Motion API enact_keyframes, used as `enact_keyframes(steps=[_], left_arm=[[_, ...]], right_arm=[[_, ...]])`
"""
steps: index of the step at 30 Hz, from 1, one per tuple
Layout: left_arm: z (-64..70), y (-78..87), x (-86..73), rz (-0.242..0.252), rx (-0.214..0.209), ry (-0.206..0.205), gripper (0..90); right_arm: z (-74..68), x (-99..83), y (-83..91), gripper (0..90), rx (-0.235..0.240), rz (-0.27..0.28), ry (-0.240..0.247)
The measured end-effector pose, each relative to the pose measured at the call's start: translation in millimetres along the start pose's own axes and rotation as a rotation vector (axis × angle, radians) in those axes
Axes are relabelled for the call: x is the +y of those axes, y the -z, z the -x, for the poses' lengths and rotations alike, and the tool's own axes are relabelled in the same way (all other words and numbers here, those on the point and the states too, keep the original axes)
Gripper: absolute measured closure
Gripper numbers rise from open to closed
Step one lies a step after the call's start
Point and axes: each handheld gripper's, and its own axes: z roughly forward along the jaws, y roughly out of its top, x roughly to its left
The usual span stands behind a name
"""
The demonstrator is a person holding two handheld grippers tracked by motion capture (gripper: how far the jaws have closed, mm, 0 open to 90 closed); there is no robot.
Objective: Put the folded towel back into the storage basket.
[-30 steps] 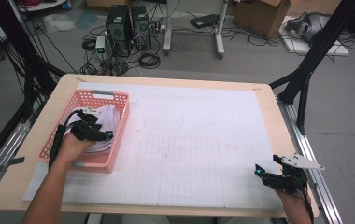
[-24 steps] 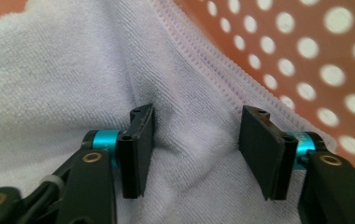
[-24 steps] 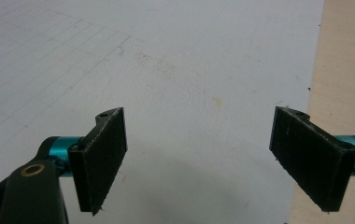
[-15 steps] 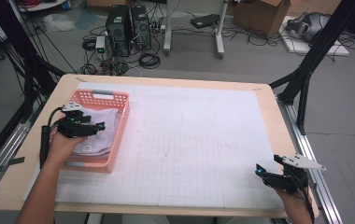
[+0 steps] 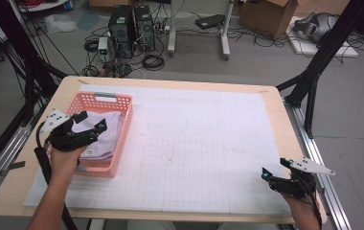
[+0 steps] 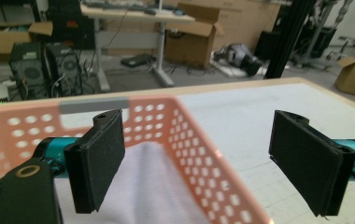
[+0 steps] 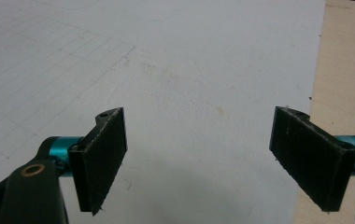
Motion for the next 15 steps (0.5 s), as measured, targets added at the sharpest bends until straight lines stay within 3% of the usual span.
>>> enact_keyframes(steps=[5,15], left_arm=[[25.0,-4.6,-2.6,0.023,-0.055,0.014,19.9],[70.3,-10.1,-9.3,0.058,-0.159,-0.040,22.2]], right_arm=[[0.6,0.0,-0.5,17.9,0.008,0.005,-0.002],[3.8,1.9,-1.0,17.8,0.049,0.050,-0.030]])
